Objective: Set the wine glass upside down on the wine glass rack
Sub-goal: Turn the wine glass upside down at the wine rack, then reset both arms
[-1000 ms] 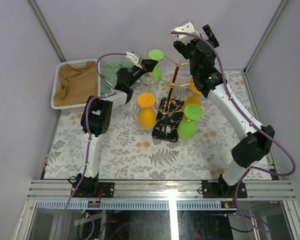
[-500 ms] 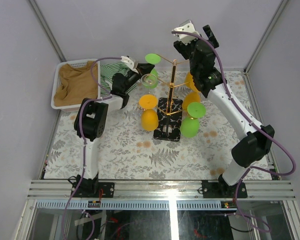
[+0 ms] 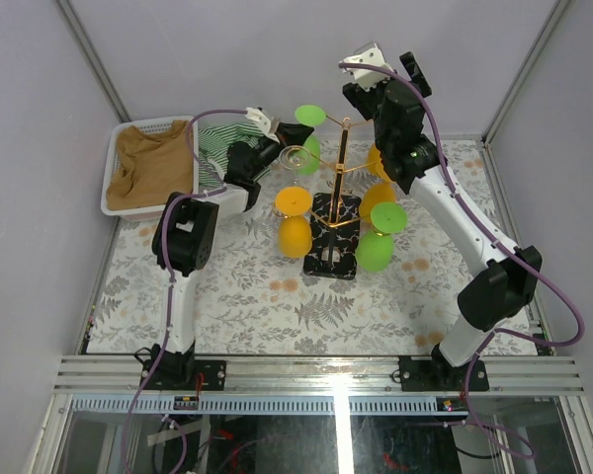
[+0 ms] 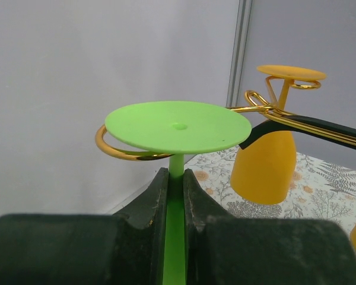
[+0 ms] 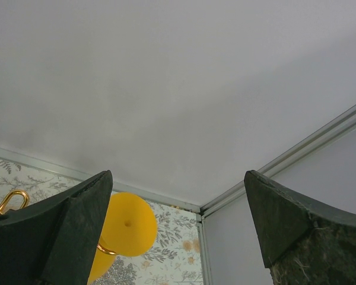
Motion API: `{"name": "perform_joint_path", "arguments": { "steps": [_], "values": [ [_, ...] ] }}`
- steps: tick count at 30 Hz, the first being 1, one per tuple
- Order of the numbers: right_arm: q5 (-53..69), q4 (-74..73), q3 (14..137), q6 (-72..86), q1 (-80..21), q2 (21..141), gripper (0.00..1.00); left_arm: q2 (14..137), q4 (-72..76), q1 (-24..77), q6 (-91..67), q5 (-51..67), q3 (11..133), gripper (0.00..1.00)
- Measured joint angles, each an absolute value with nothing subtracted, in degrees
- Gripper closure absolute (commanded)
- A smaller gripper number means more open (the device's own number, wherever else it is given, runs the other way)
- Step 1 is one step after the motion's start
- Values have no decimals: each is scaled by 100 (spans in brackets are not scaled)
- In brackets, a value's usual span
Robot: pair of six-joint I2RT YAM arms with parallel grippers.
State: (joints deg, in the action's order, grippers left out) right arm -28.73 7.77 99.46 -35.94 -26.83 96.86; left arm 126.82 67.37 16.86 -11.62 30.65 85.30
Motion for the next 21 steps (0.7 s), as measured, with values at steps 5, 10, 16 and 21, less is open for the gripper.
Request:
{"name": "perform_joint_path", "arguments": {
  "steps": [5,10,16,21],
  "values": [
    [-2871,777,9942,-3590,-2683,9686,1,12744,6724,1688,-1168,3059,8591,74],
    [-2783,777,9939,-3577,-2683,9686,1,12744,6735,1688,-1160,3059,8578,37],
    [-2637,773,9935,-3538,-2683,9686,1,12744,6737,1688,-1173,3033,8523,1],
    [-2596,768,9920,-3509,-2683,9686,1,12709,6718,1649,-1120,2882,8335,0]
  ]
}}
